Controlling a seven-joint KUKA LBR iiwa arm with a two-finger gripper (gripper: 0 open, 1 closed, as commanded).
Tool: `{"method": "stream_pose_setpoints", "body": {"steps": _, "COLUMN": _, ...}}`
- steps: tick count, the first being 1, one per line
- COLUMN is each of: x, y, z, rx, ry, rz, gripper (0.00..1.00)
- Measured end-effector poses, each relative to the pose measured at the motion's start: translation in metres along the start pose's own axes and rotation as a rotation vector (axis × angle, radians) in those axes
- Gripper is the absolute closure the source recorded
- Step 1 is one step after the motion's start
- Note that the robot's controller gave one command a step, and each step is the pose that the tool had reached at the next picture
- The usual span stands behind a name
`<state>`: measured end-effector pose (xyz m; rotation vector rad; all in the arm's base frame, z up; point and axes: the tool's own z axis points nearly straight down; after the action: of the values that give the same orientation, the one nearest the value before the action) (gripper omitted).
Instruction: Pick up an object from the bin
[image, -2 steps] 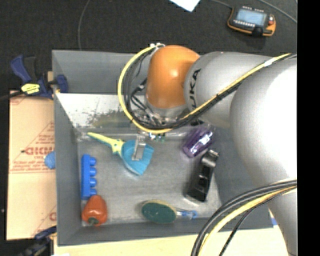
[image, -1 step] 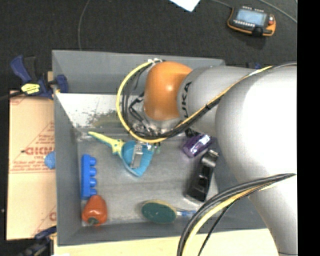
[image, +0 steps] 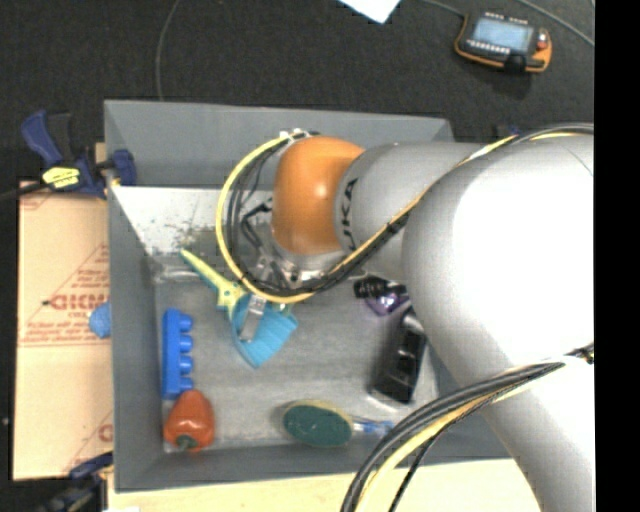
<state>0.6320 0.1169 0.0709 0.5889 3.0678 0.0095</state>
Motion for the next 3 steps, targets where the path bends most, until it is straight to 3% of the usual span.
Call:
{"method": "stream_pose_setpoints", "body": {"steps": 1, "x": -0.022, "y": -0.016, "z": -0.008, "rx": 0.005, "ry": 0.011, "rz": -0.207, "gripper": 1.00}}
{"method": "stream_pose_setpoints", "body": {"steps": 2, "x": -0.022, "y": -0.016, "z": -0.009, "rx": 0.005, "ry": 0.011, "rz": -0.207, "gripper": 1.00}}
{"method": "stream_pose_setpoints", "body": {"steps": 3, "x": -0.021, "y": -0.017, "z": -0.032, "rx": 0.008, "ry": 0.019, "rz": -0.206, "gripper": 1.00}}
